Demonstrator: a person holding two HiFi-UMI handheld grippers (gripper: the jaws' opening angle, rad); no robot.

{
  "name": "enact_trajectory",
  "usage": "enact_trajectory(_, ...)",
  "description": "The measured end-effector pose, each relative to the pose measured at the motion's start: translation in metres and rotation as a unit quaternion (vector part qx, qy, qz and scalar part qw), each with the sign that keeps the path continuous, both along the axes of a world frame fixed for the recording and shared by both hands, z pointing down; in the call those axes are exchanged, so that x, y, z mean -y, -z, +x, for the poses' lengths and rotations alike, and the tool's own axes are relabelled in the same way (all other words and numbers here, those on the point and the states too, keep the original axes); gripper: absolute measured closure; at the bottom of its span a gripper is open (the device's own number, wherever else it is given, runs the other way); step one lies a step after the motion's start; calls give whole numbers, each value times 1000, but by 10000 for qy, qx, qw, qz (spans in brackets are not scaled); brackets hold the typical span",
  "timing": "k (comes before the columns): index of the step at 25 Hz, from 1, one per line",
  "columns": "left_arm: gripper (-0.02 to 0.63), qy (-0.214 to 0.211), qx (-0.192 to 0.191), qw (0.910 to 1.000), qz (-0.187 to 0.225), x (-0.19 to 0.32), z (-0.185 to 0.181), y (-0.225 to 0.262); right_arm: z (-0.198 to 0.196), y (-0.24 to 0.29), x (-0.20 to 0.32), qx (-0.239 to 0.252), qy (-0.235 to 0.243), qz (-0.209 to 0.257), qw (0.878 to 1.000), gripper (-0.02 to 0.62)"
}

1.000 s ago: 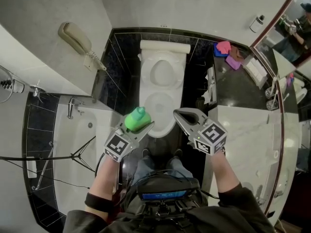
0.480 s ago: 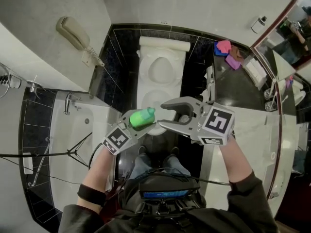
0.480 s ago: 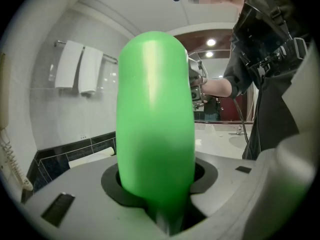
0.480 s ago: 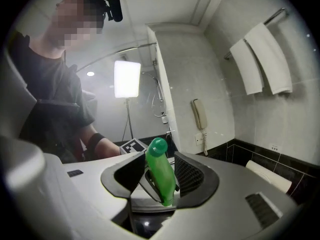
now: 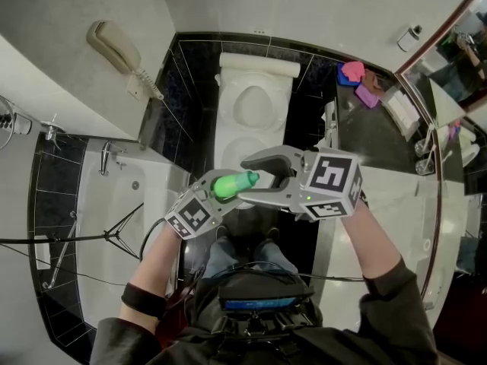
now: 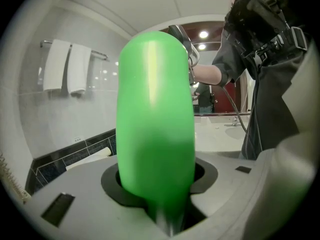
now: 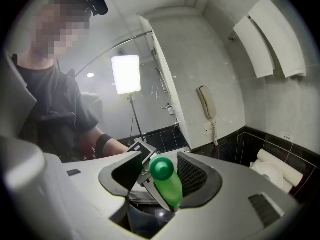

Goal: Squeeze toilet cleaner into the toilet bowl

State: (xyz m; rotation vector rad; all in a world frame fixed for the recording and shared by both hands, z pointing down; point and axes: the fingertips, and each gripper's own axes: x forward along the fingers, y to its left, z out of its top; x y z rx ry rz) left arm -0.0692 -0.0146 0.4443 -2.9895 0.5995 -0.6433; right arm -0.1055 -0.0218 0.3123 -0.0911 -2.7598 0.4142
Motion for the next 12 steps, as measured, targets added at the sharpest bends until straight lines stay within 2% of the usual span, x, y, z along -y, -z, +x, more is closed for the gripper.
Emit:
enact_trajectory(1,420,-14,6,10000,15,0,1,1,0,0,-1,-28,37,-30,10000,356)
enact_trajectory(5,420,-157,26,9999,44,-1,5,2,1,0,-5,-144,169,-20,9998,448)
enact_trajectory(9,420,-341,-61,9994,-49,-5,8,3,3,4,-10,-234,317,257,9989,437)
enact_trajectory(12,420,-488,-112,9987,-83,-8,9,4,3,6,-15,-300,533,815,9948,437)
